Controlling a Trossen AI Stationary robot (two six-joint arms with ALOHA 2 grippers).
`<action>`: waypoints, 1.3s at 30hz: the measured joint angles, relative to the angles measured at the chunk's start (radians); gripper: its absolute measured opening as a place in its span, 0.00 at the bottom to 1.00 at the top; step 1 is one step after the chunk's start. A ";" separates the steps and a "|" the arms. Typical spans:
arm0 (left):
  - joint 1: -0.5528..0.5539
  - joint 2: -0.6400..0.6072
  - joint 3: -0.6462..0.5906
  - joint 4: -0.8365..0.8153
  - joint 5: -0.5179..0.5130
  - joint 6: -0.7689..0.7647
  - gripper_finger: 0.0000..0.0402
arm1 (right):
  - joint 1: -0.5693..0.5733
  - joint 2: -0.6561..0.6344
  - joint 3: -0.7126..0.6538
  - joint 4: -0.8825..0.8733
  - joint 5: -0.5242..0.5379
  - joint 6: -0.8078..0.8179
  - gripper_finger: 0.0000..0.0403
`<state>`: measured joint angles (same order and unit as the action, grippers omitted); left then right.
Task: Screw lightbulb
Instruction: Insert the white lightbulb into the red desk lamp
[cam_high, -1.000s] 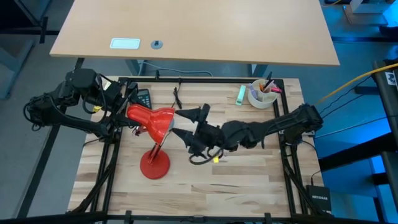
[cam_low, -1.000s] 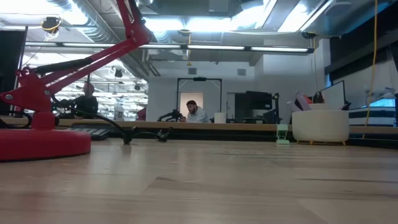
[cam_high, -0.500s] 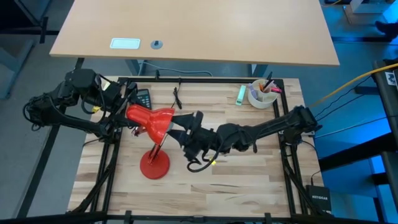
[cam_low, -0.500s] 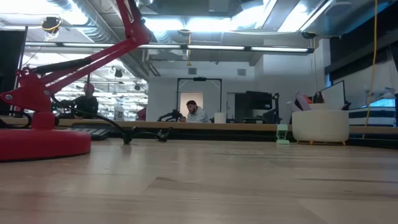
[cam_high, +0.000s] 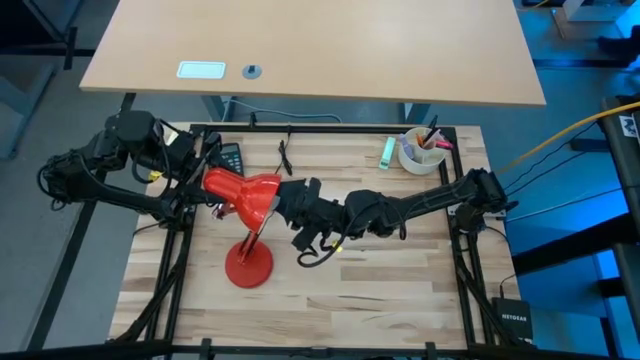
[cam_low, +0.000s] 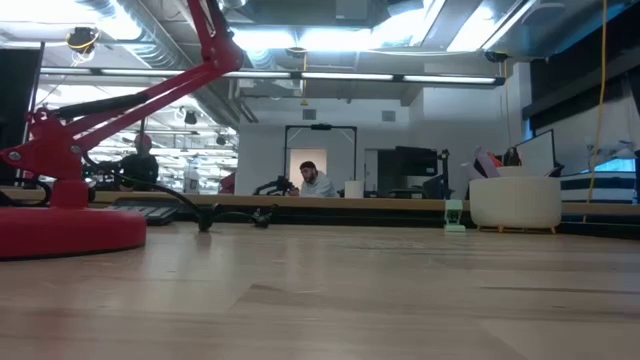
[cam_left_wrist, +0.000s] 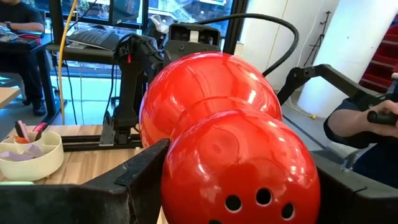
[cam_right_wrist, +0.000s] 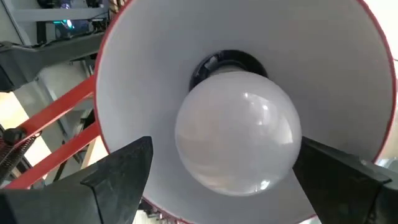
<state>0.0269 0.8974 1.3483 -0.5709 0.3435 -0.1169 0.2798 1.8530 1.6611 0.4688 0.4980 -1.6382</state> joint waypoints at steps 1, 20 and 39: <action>0.000 0.000 0.000 0.000 0.000 0.000 0.66 | 0.000 0.000 0.000 -0.001 -0.004 -0.014 0.92; 0.000 0.000 0.000 -0.002 0.000 0.000 0.66 | 0.001 -0.002 0.000 -0.002 -0.018 0.066 0.53; -0.001 0.000 0.000 -0.001 0.005 0.030 0.66 | -0.007 -0.002 0.000 0.005 -0.088 1.564 0.53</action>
<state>0.0261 0.8974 1.3483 -0.5723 0.3480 -0.0868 0.2731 1.8515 1.6611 0.4741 0.4102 -0.0744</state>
